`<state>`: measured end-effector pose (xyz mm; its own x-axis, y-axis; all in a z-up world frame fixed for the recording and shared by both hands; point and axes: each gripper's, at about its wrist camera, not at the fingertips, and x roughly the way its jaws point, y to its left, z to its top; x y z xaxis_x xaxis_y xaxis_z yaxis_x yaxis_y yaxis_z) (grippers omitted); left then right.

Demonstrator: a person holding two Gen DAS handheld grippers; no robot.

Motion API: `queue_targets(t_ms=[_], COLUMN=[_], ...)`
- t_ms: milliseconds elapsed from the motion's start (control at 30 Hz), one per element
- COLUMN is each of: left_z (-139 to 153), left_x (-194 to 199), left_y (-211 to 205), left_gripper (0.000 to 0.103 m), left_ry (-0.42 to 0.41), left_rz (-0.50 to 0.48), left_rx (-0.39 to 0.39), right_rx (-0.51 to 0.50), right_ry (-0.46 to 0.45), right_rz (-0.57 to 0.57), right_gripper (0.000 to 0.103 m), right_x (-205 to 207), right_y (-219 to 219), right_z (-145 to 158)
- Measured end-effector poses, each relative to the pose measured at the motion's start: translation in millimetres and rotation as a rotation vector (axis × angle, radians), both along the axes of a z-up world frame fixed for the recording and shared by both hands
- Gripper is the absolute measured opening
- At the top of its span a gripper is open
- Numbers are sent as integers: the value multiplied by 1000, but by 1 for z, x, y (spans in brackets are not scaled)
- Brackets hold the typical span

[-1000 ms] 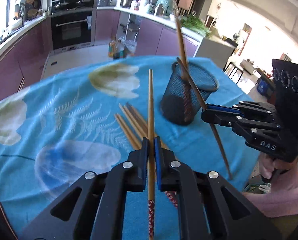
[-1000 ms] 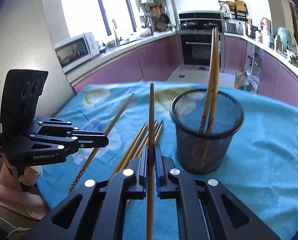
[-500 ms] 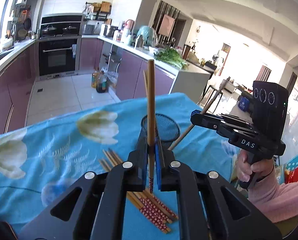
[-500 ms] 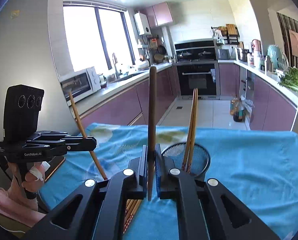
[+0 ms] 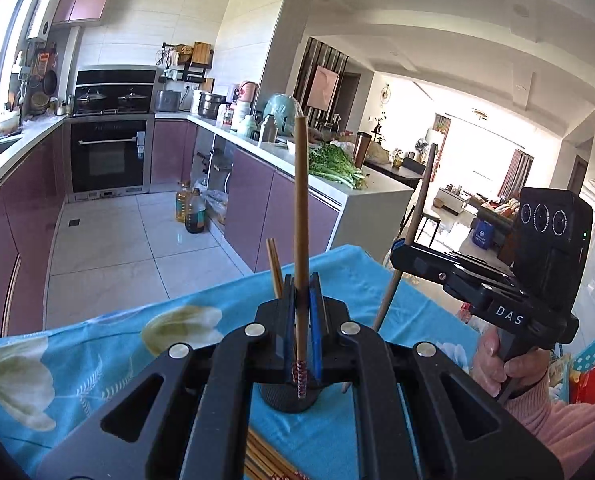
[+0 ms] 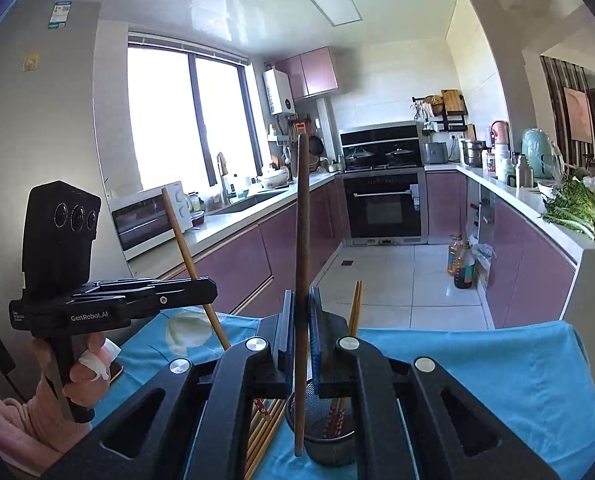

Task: Organize utensils
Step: 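Lower both chopsticks into the mesh cup and open both tools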

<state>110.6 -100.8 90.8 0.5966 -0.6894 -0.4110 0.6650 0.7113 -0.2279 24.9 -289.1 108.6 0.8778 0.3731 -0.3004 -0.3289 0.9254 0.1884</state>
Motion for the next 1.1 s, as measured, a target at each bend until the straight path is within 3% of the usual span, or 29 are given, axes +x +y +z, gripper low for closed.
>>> queue_targets(t_ms=[233,633,867,1100], left_z=[-1,-54,-80,-88], left_x=[9,23,46,61], left_y=[-28,-59,-64,-66], left_gripper=[7,7,7,8], left_ry=[-24,98,183,202], left_rz=[17,-72,-97,-74], left_rx=[58,212,233,237], right_rx=[-22,-64,-67,-55], right_ry=[-6,219,300,315], right_rz=[-48,7,14,-6], right_gripper=[6,6,6,6], right_x=[13,50,64,80], right_y=[-4,7,16,16], right_z=[-4,-51,-67,-74])
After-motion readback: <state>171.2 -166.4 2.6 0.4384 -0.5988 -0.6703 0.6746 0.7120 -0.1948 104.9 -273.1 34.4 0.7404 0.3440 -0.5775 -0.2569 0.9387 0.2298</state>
